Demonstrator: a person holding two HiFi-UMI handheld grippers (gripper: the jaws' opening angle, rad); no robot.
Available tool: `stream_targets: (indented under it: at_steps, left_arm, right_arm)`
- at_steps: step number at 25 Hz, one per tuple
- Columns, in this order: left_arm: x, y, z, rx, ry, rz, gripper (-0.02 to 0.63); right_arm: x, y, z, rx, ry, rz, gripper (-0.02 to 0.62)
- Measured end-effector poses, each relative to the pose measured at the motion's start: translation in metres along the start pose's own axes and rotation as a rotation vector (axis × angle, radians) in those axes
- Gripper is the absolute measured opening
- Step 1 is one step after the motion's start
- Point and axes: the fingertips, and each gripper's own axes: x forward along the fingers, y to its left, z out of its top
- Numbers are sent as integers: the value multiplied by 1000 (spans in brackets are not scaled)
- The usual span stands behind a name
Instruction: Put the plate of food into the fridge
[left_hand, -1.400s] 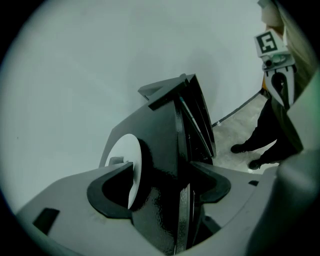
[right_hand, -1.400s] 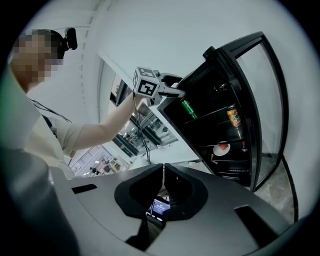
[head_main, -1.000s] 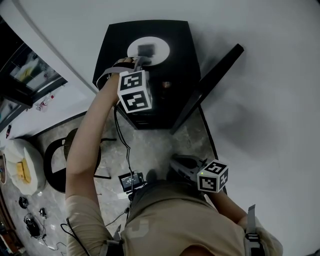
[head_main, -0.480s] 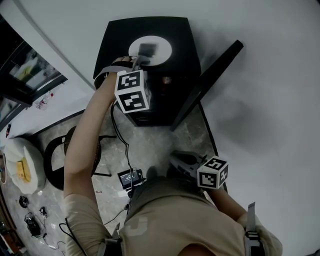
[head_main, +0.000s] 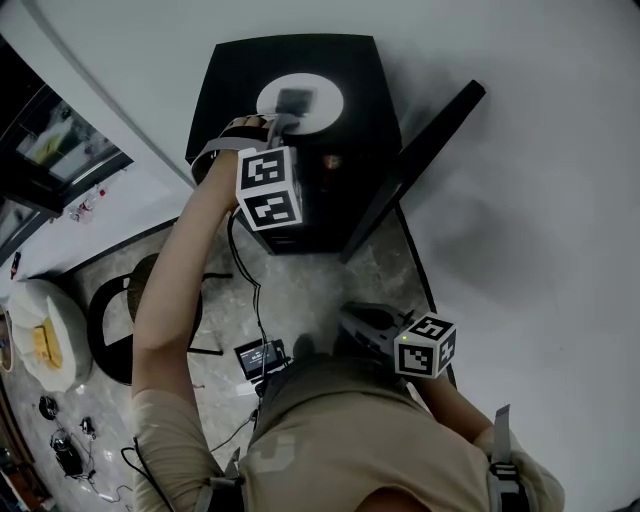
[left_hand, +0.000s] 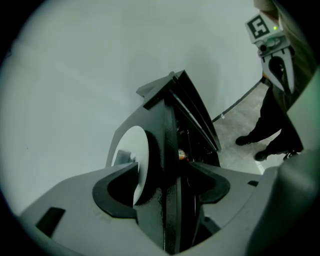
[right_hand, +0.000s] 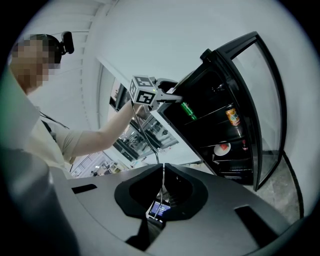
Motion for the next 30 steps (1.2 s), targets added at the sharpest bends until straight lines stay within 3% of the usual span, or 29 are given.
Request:
stream_targets:
  at_steps: [2, 5, 19, 23, 28, 30]
  left_arm:
    - [-2, 1, 1, -7, -10, 13, 310]
    - [-7, 2, 0, -7, -28, 54, 232]
    - [-30, 1, 3, -47, -102, 152, 71]
    - [-33, -2, 1, -32, -100, 162, 66]
    - [-37, -6, 2, -33, -96, 167, 64]
    - [-38, -7, 3, -39, -100, 168, 64]
  right_arm:
    - [-1, -1, 1, 7, -4, -3, 23]
    - [1, -2, 2, 8, -6, -2, 23]
    - [10, -3, 24, 18, -27, 26, 23]
    - [10, -9, 54, 61, -96, 37, 23]
    - [9, -40, 117, 144, -249, -52, 23]
    - [14, -45, 147, 168, -303, -42, 23]
